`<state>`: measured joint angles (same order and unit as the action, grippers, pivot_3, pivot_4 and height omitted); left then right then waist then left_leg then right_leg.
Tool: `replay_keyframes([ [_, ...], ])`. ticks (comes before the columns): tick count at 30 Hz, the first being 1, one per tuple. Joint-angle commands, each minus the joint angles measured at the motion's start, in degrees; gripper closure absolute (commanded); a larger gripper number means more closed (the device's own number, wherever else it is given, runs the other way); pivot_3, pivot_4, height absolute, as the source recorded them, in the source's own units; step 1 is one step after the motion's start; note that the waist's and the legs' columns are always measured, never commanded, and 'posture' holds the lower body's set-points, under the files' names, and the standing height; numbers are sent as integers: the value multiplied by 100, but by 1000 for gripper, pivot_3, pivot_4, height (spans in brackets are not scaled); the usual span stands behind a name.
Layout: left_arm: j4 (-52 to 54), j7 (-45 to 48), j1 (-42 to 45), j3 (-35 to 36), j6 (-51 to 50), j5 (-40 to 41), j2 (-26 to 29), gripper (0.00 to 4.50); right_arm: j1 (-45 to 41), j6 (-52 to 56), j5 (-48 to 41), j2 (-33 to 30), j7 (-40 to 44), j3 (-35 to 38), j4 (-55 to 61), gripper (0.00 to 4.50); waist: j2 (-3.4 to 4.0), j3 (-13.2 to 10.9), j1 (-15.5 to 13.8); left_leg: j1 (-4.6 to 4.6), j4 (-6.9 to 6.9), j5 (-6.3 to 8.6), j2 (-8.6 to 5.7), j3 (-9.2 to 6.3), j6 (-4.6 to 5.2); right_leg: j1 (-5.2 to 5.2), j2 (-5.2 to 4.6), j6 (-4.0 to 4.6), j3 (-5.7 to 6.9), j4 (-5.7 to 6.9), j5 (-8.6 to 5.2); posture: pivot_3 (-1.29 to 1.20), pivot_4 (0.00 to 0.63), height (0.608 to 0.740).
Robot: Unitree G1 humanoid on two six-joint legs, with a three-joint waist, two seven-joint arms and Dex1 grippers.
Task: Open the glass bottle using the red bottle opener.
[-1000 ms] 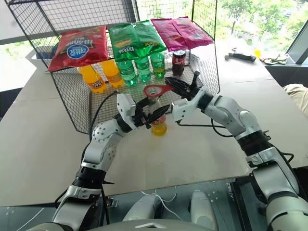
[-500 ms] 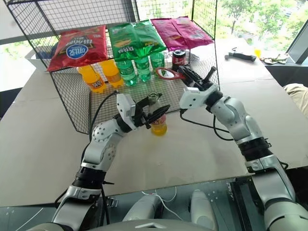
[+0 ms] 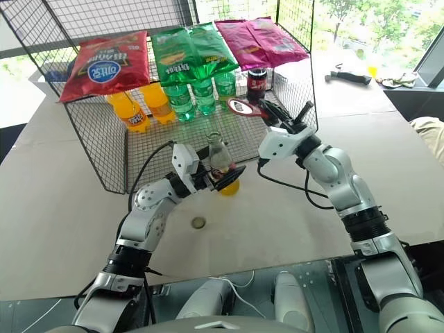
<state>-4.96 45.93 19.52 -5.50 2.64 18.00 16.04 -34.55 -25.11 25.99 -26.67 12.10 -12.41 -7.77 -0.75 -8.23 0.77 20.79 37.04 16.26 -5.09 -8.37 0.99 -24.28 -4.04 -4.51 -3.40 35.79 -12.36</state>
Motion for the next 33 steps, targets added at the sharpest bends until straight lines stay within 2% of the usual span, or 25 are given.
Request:
replay_keyframes([
  [1, 189, 5, -5, 46, 25, -41, 66, 54, 47, 34, -113, -11, -20, 178, 266, 4500, 0, 0, -2, 0, 0, 0, 0, 0, 0, 0, 0, 0, 0, 0, 0, 0, 150, 740],
  [7, 453, 146, -187, 8, -90, 18, 213, 54, 339, 317, -505, 59, 208, 256, 537, 4500, 0, 0, 3, 0, 1, 0, 0, 0, 0, 1, 0, 1, 1, 2, 1, 0, 150, 740],
  [9, 542, 172, -244, 7, -148, 26, 266, 54, 574, 756, -953, 151, 557, 276, 720, 4500, 0, 0, 1, 0, 1, 0, 1, -1, 0, 1, 0, 1, 1, 1, 1, 0, 150, 740],
  [11, 669, 201, -354, 25, -209, 32, 355, 54, 1079, 1835, -1624, 338, 1096, 262, 1154, 4500, 0, 0, 0, 0, 1, 0, 3, -2, 0, 2, 1, 1, 2, 1, 1, 0, 150, 740],
  [15, 786, 202, -571, 52, -246, -34, 526, 54, 1770, 3195, -2411, 547, 1612, 260, 1948, 4500, 5, -4, -6, 1, -1, 1, 8, -5, 1, 3, 1, 2, 4, -1, 1, 0, 150, 740],
  [19, 910, 226, -845, 58, -242, -94, 729, 54, 2329, 4129, -2655, 347, 2065, 143, 2558, 4500, 8, -7, -7, 1, 2, 2, 6, -3, 1, 3, 0, 2, 3, 1, 1, 0, 150, 740],
  [20, 956, 230, -898, 53, -249, -97, 763, 0, 2403, 4326, -2703, 306, 2117, 152, 2674, 3607, 8, -6, -10, 1, 2, 2, 6, -4, 1, 3, 0, 2, 5, 1, 1, 0, 150, 740],
  [21, 1006, 241, -956, 60, -278, -77, 802, 0, 2460, 4555, -2786, 295, 2134, 195, 2786, 3340, 8, -6, -13, 1, 2, 2, 6, -5, 1, 3, 0, 2, 7, 2, 1, 0, 150, 740],
  [28, 1308, 259, -1407, 263, -409, 23, 1113, 0, 2705, 5336, -3222, 133, 2127, 681, 3229, 10, 8, -6, -16, 1, 4, 2, 7, -5, 1, 4, -1, 2, 9, 3, 2, 0, 150, 740],
  [33, 1727, 107, -1913, 631, -576, 106, 1353, 0, 3080, 5366, -3469, -43, 2136, 1102, 3394, 10, 8, -7, -20, 4, 3, 4, 7, -6, 3, 3, -3, 2, 10, -1, 1, 0, 150, 740],
])
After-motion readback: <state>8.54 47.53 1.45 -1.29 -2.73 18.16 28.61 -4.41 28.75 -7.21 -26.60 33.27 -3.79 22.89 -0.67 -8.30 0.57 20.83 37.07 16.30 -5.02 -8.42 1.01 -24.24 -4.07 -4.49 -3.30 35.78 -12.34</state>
